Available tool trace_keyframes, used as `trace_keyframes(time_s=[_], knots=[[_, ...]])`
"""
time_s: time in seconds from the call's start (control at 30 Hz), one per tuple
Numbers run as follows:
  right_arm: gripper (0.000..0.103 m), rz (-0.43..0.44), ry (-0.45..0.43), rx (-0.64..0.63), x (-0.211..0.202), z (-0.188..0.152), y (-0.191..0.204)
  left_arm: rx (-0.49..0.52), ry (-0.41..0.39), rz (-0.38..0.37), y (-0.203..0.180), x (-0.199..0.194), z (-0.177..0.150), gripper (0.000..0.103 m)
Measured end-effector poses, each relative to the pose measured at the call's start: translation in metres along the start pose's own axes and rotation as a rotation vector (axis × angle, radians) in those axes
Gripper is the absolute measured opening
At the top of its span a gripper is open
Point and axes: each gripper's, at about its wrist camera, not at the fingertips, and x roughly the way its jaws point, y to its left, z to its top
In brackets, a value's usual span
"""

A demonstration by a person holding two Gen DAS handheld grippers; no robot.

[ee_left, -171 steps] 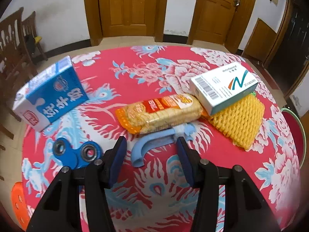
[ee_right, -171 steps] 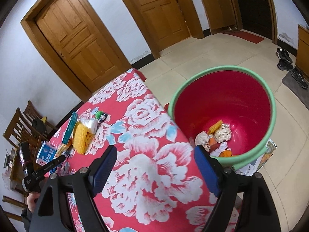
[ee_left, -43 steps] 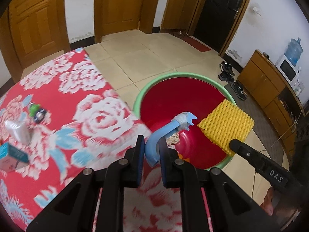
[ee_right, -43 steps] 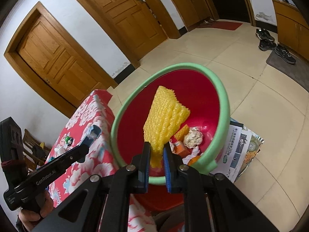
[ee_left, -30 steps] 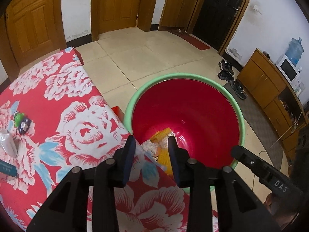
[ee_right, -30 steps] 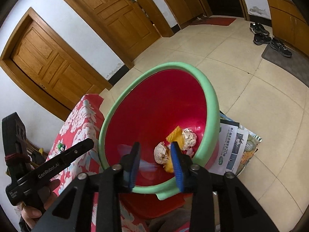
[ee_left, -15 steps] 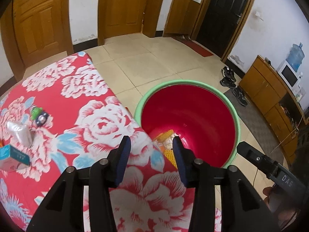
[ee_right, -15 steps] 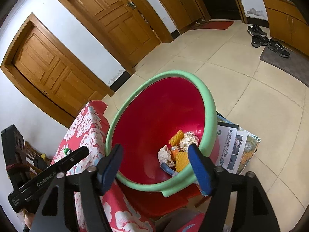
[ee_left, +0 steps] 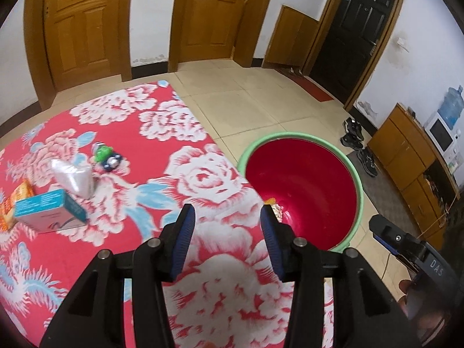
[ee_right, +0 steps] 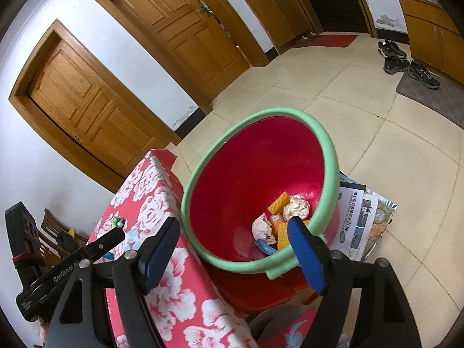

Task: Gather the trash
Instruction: 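Move both grippers back over the items on the table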

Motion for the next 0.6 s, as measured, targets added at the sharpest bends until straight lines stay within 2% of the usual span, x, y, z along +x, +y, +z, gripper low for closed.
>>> trace_keyframes(time_s=[0.27,0.6], knots=[[0.083,0.02,0.005,-0.029,-0.005,-0.008,0.02,-0.043,-0.017,0.041,0.029,-0.022,-0.005,0.047],[0.089,0.035,0.028,-0.074,-0.002,-0.022,0.048,-0.108,-0.043,0.12,0.082,-0.042,-0.007,0.047]])
